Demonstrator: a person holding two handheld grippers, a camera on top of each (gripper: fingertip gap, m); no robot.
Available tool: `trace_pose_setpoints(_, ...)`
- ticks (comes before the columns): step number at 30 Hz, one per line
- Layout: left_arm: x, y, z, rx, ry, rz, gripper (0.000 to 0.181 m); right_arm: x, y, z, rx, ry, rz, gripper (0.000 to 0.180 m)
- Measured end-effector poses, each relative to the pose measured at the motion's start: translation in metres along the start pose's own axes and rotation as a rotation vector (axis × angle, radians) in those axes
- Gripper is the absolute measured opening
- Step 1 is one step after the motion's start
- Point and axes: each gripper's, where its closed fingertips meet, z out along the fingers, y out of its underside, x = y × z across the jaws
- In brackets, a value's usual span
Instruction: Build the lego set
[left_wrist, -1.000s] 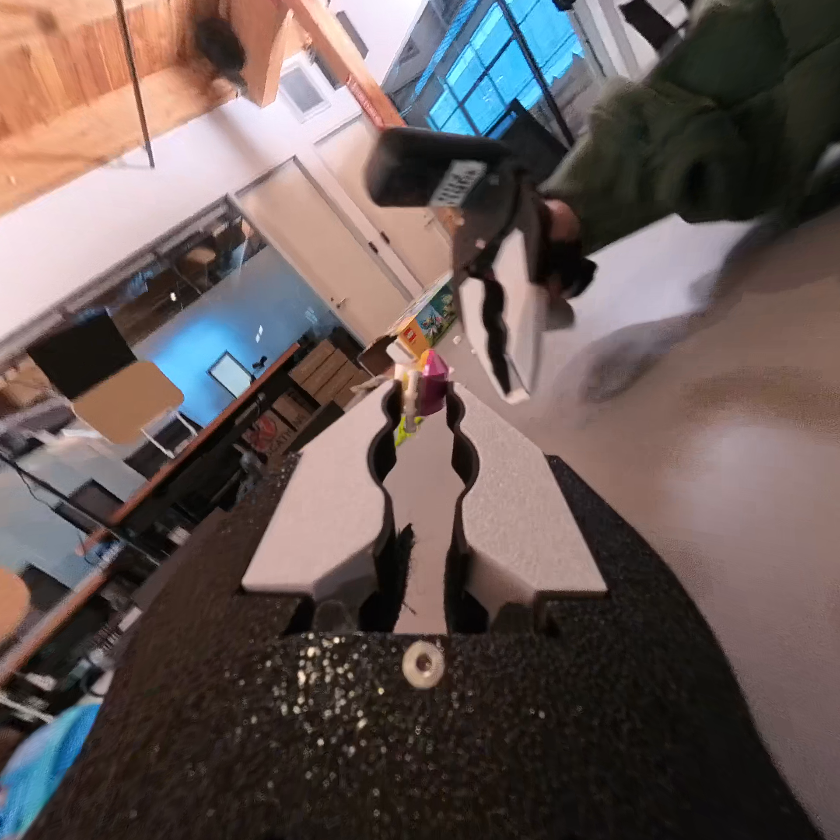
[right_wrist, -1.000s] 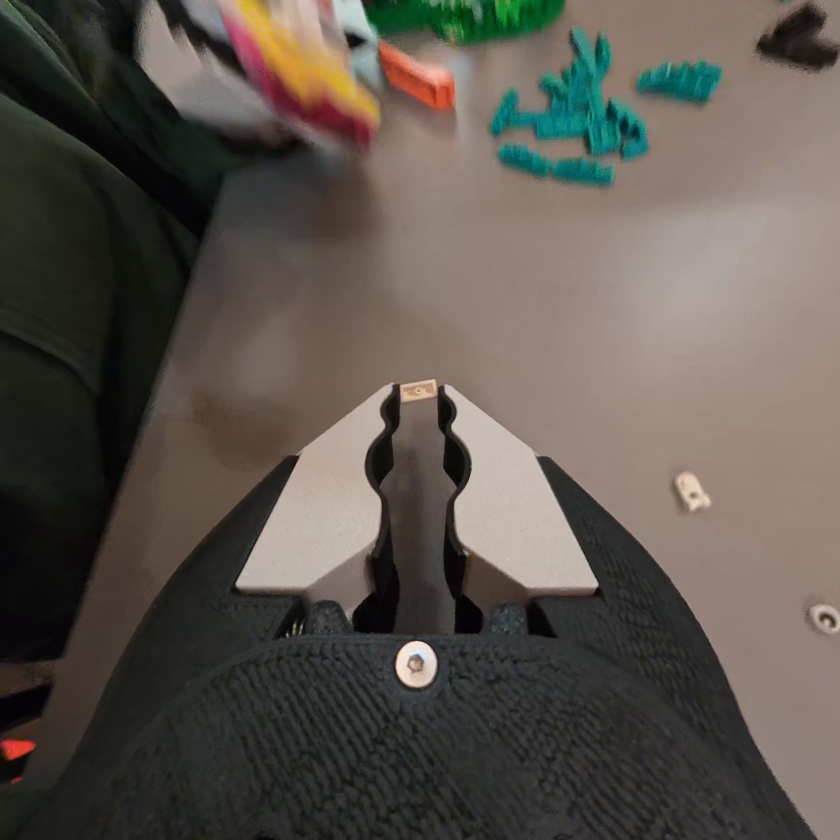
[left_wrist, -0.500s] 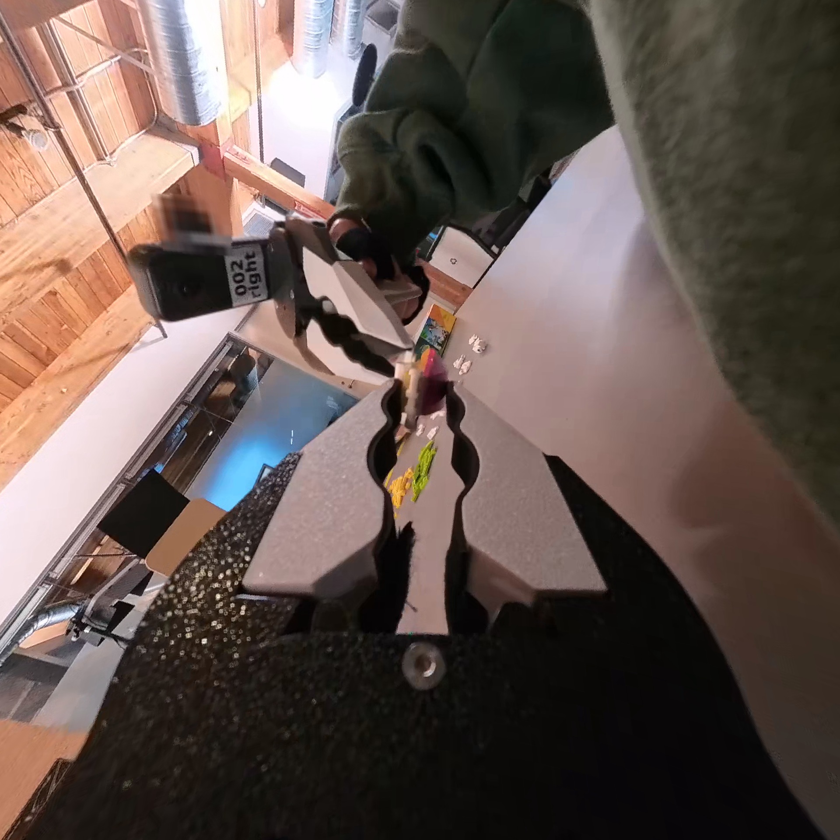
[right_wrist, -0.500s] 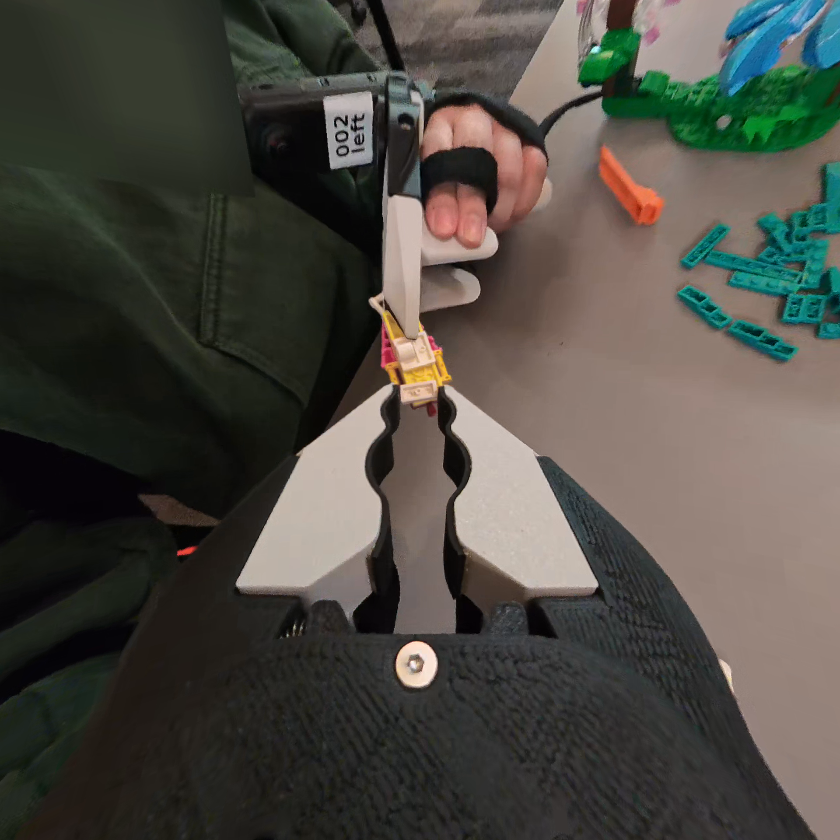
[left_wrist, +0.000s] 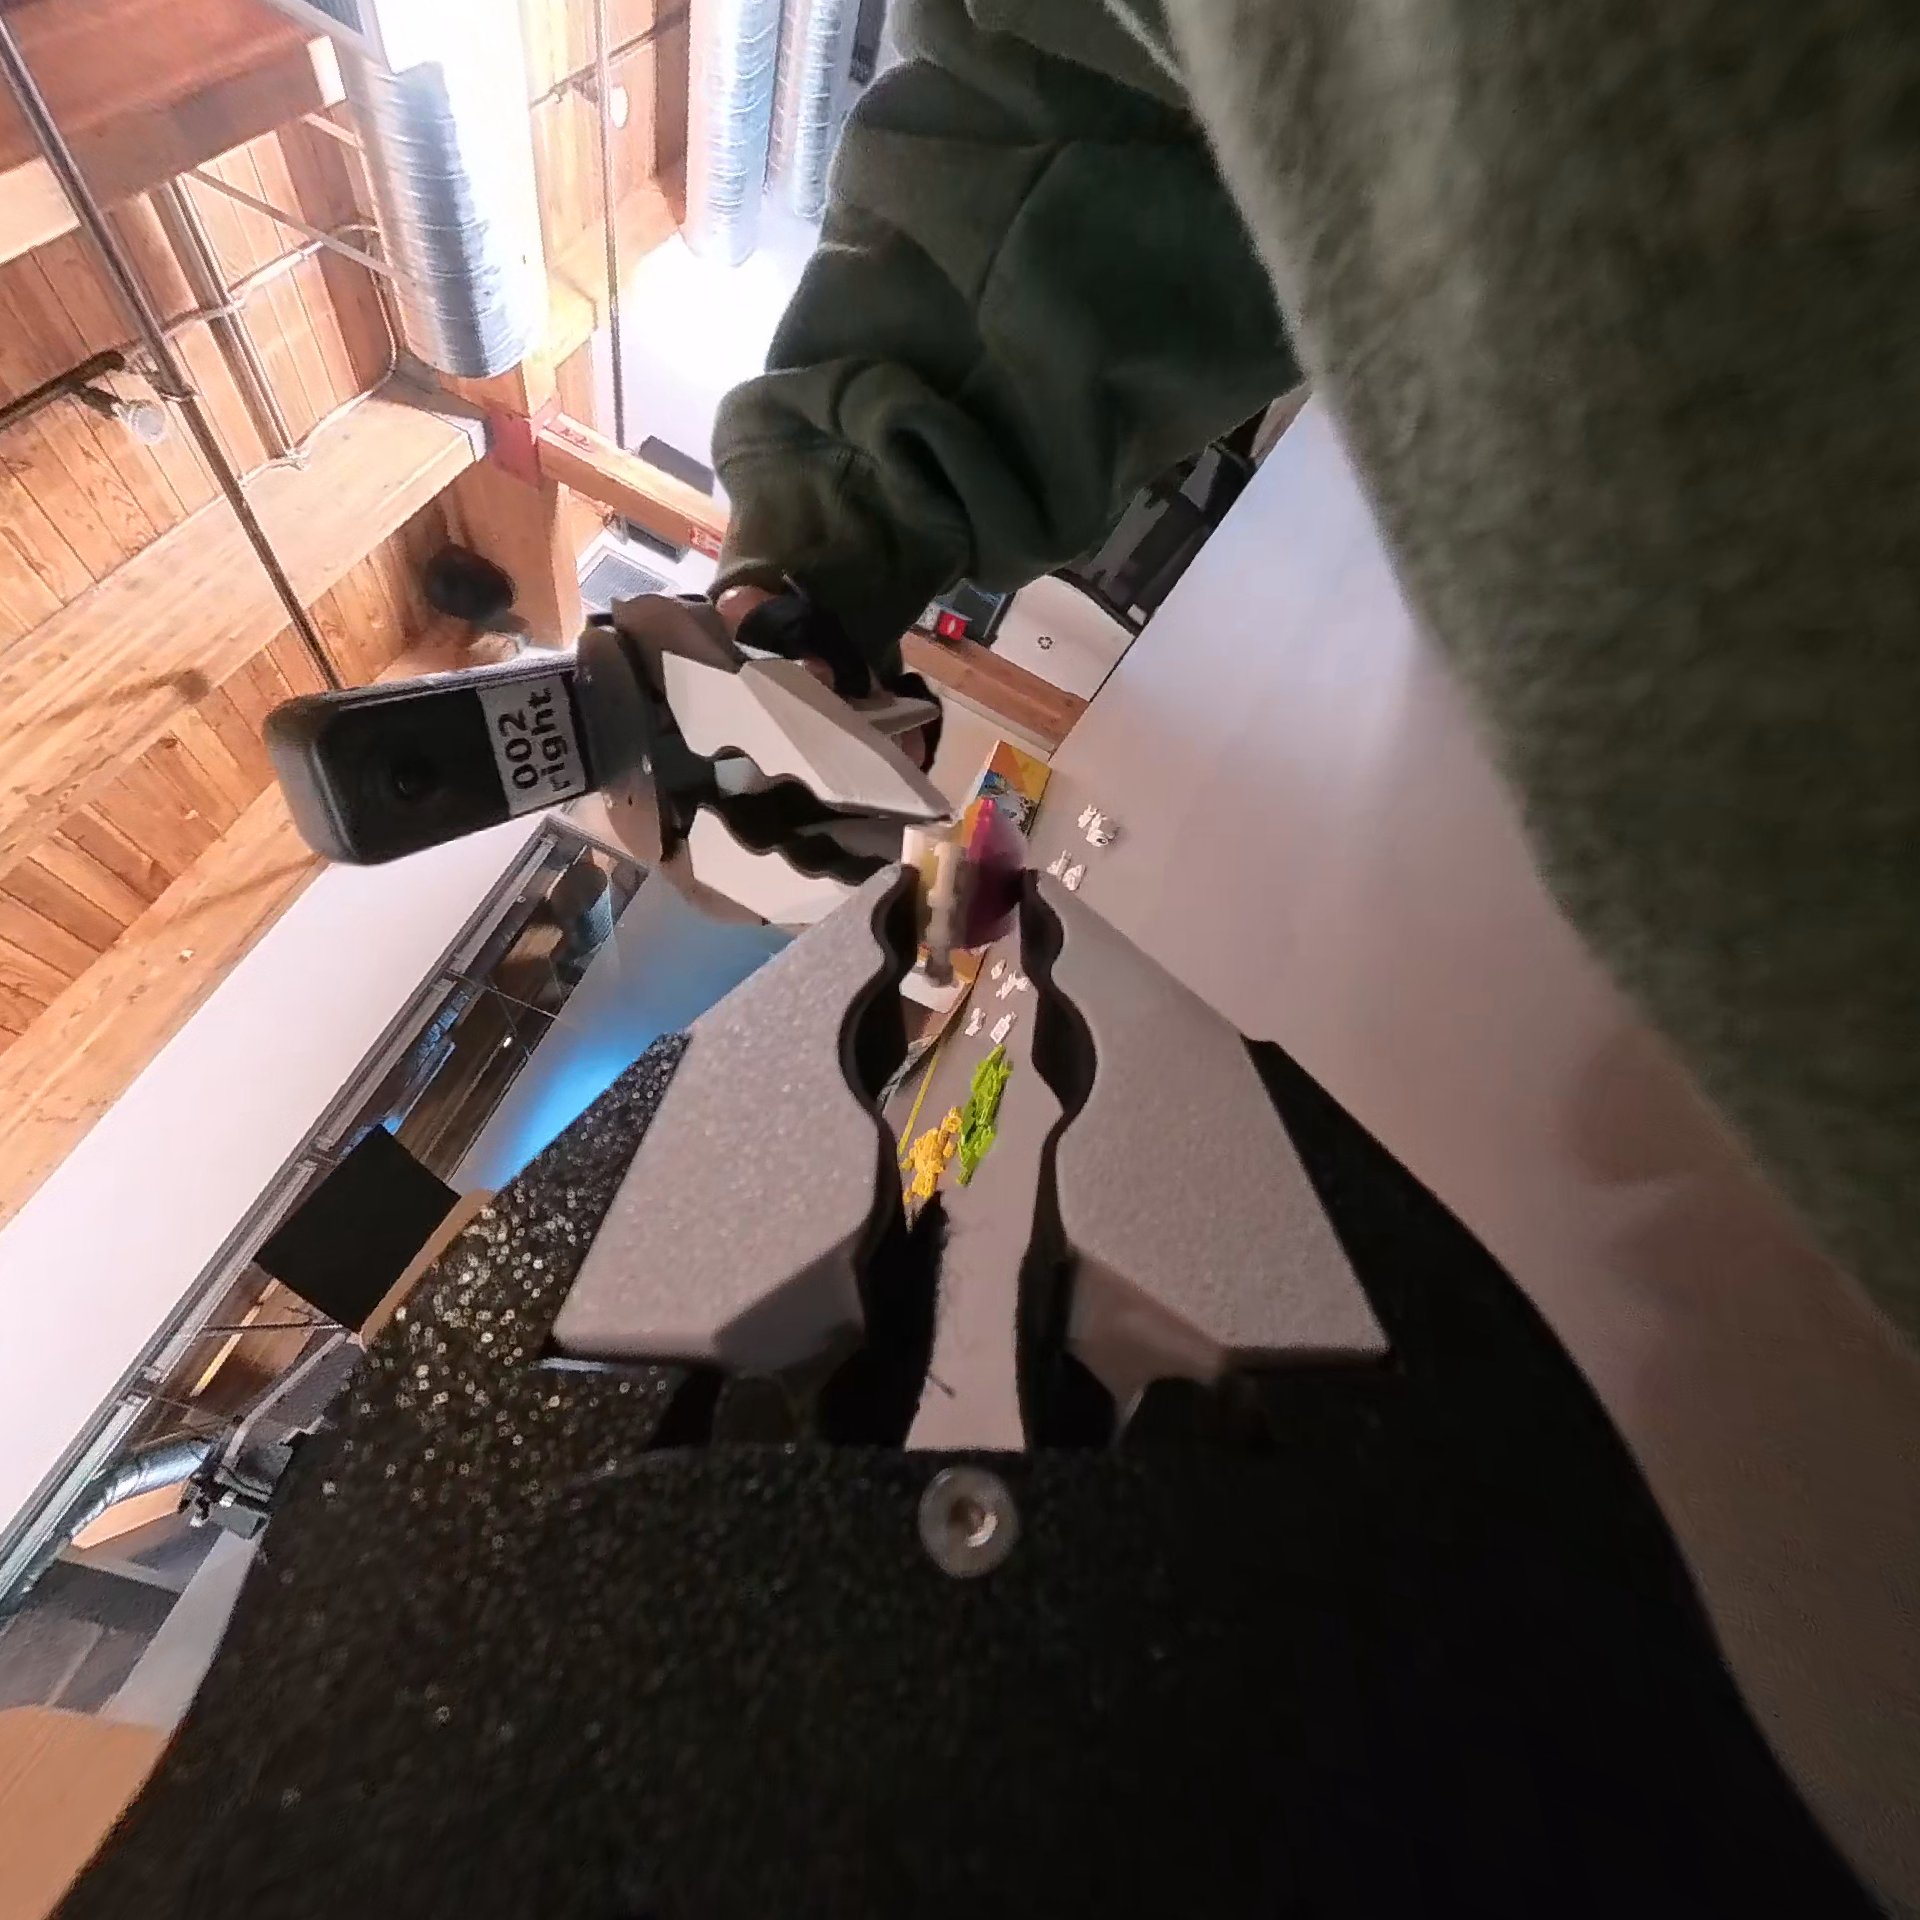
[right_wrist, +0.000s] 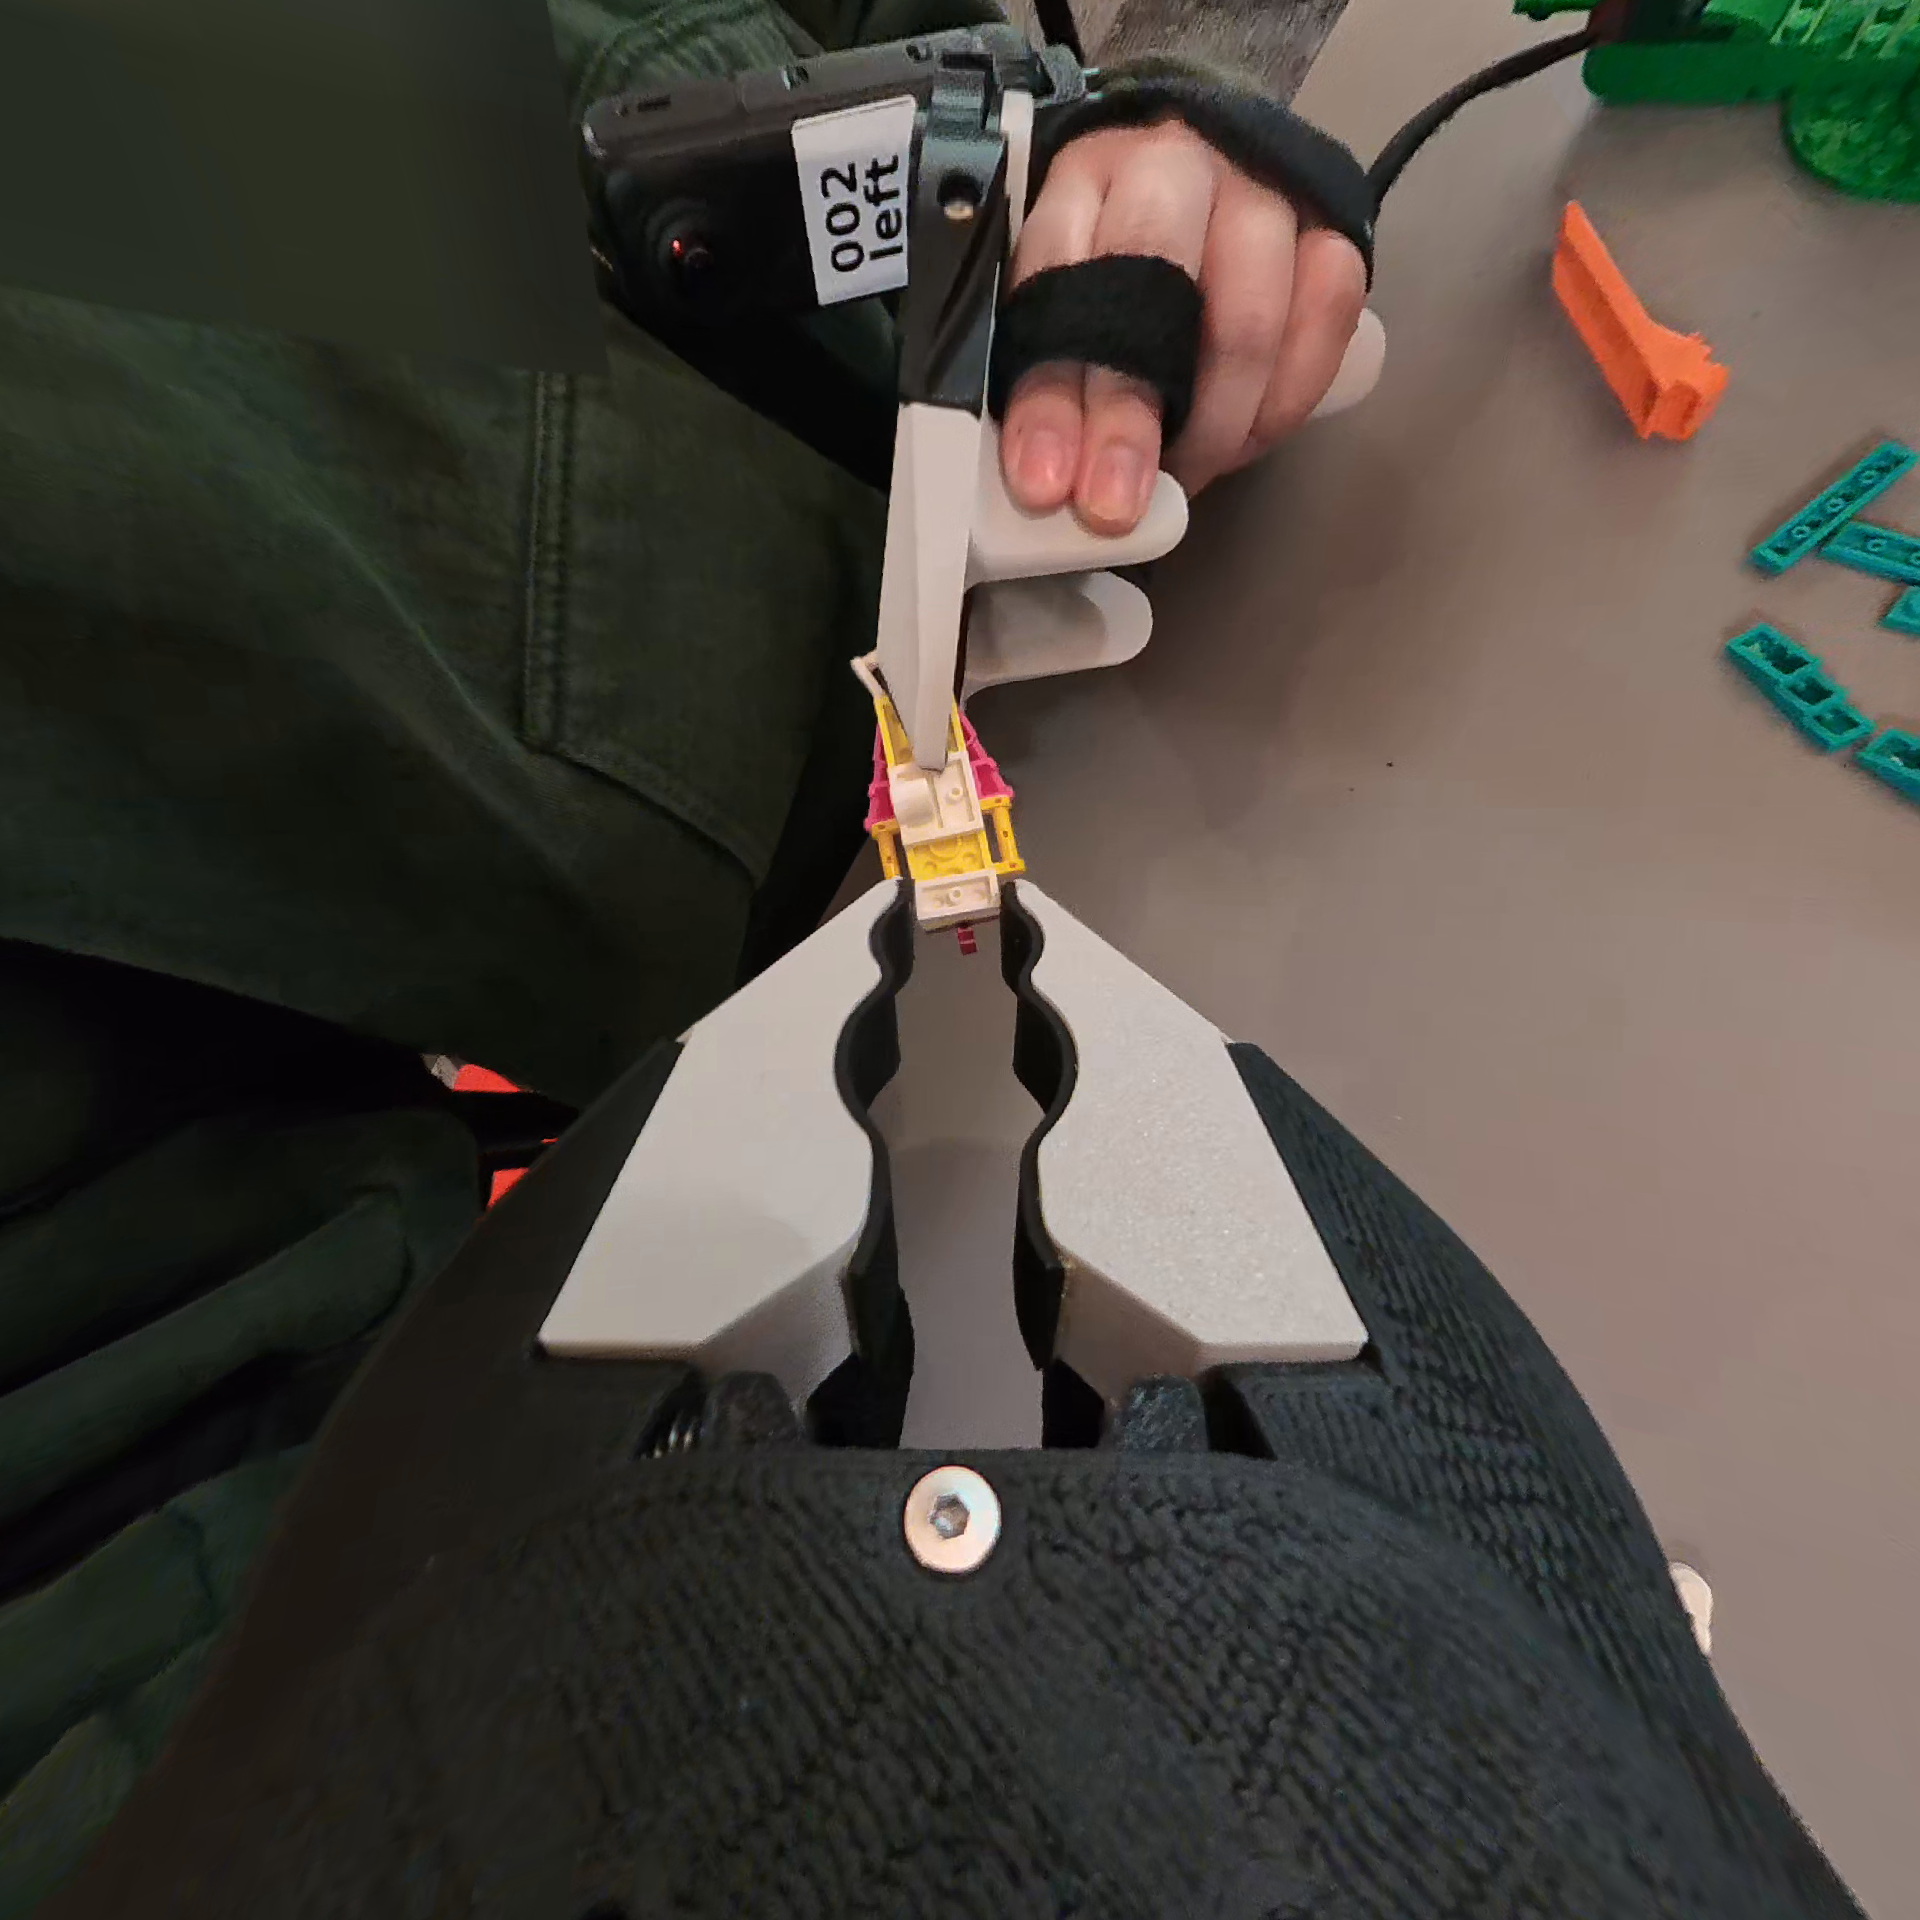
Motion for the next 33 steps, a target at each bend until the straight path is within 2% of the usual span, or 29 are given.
trace_pose_setpoints(19, -0.004, 0.001, -0.001, -0.002, -0.024, -0.002, 0.017, -0.001, -0.003, -0.003, -0.009, 0.027, -0.015, 0.021)
trace_pose_setpoints(21, -0.009, 0.006, -0.001, -0.023, -0.047, -0.016, 0.016, 0.002, -0.007, -0.007, 0.035, 0.092, -0.038, 0.030)
trace_pose_setpoints(23, -0.012, 0.011, -0.001, -0.053, -0.061, -0.032, 0.017, 0.009, -0.010, -0.011, 0.081, 0.228, -0.108, 0.038)
trace_pose_setpoints(27, -0.013, 0.016, 0.000, -0.082, -0.070, -0.040, 0.017, 0.029, -0.009, -0.015, 0.051, 0.673, -0.375, 0.060)
trace_pose_setpoints(30, -0.016, 0.022, -0.001, -0.116, -0.088, -0.044, 0.016, 0.029, 0.000, -0.004, -0.003, 0.803, -0.436, 0.059)
trace_pose_setpoints(33, -0.023, 0.037, -0.003, -0.194, -0.126, -0.083, 0.016, 0.031, 0.014, -0.005, 0.039, 0.820, -0.343, 0.061)
